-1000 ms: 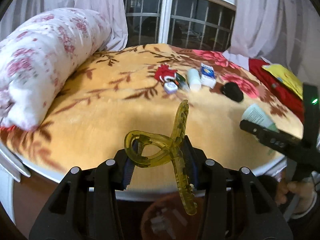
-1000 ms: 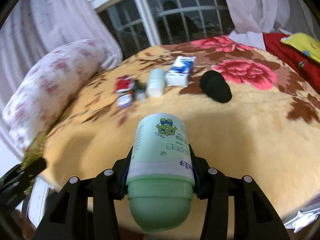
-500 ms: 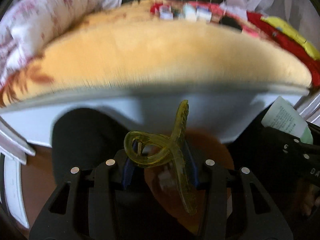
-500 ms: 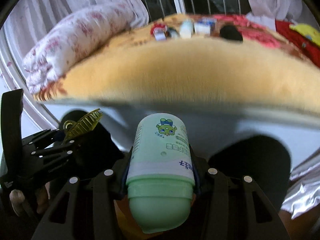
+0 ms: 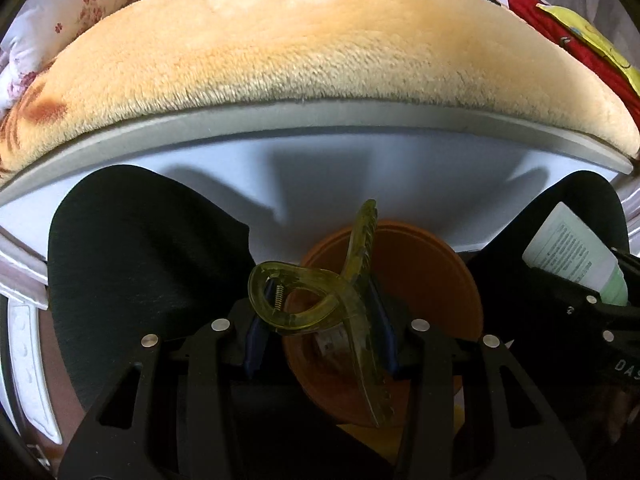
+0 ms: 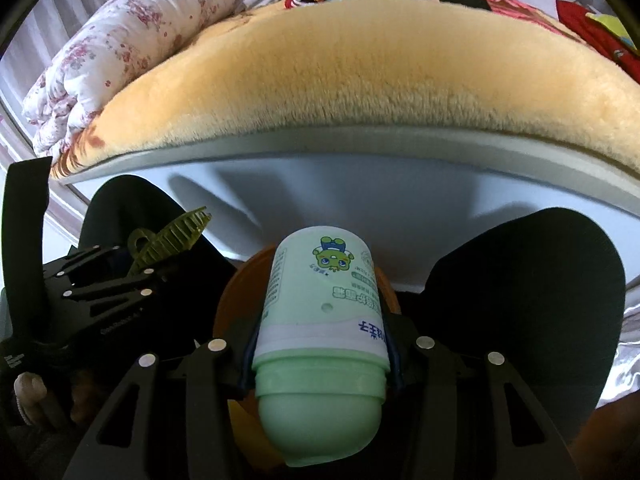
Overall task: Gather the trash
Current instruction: 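Open both grippers over the orange bin to drop clip and bottle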
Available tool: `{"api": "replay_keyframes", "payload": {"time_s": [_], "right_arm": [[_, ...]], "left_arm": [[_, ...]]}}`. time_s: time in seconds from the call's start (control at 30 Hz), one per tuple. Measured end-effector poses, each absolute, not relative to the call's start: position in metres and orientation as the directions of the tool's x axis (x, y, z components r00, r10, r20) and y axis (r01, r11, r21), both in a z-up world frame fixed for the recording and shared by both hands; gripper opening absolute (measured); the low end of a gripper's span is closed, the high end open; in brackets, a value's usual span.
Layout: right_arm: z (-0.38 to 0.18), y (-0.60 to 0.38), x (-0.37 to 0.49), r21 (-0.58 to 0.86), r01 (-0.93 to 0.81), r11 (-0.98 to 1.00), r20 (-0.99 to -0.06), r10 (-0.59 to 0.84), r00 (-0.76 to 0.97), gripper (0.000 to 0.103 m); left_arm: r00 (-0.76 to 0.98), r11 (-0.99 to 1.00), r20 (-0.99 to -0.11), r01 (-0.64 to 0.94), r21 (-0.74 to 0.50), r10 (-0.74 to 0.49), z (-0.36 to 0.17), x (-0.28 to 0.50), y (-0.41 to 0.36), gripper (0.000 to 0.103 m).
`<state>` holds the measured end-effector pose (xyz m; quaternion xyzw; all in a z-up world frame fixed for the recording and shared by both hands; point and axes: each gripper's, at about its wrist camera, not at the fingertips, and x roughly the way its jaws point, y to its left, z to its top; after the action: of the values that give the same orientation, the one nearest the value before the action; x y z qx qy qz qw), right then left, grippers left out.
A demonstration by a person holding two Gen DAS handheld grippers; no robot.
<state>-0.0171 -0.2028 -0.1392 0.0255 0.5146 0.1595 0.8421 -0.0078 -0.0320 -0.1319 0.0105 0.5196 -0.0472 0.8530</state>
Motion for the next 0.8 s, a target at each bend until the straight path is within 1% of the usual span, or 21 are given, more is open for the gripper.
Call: {"api": "replay_keyframes", "payload": {"time_s": [0.03, 0.1, 0.13, 0.17, 0.23, 0.6, 0.7, 0.8], "right_arm": [[-0.141, -0.203, -0.016, 0.206, -0.238, 0.949, -0.863, 0.291, 0.413, 0.048], [-0.141, -0.203, -0.016, 0.204, -0.228, 0.952, -0.863, 0.285, 0.416, 0.059], [-0.139, -0.204, -0.016, 0.203, -0.224, 0.953, -0.860, 0.283, 0.425, 0.065], [-0.137, -0.206, -0.017, 0.200, -0.219, 0.955, -0.855, 0.279, 0.437, 0.068], [-0.134, -0.210, -0.019, 0.199, -0.209, 0.957, -0.847, 0.275, 0.454, 0.069], [-0.123, -0.232, -0.026, 0.232, -0.150, 0.961, -0.820, 0.276, 0.501, 0.069], [-0.118, -0.231, -0.028, 0.227, -0.150, 0.962, -0.810, 0.273, 0.519, 0.075], [-0.116, -0.230, -0.029, 0.227, -0.152, 0.962, -0.806, 0.273, 0.525, 0.075]], "left_arm": [[0.449, 0.996, -0.891, 0.089, -0.026, -0.064, -0.133, -0.007, -0.032, 0.044], [0.433, 0.996, -0.900, 0.085, -0.022, -0.057, -0.136, -0.006, -0.033, 0.059], [0.433, 0.995, -0.899, 0.092, -0.030, -0.067, -0.135, -0.003, -0.034, 0.063], [0.436, 0.995, -0.897, 0.095, -0.026, -0.065, -0.135, -0.002, -0.035, 0.066], [0.442, 0.994, -0.895, 0.105, -0.014, -0.059, -0.134, -0.003, -0.039, 0.073], [0.463, 0.995, -0.884, 0.095, -0.014, -0.056, -0.131, -0.005, -0.043, 0.074], [0.468, 0.995, -0.882, 0.097, -0.012, -0.057, -0.130, -0.005, -0.041, 0.074], [0.469, 0.995, -0.881, 0.097, -0.012, -0.057, -0.126, -0.006, -0.042, 0.074]]}}
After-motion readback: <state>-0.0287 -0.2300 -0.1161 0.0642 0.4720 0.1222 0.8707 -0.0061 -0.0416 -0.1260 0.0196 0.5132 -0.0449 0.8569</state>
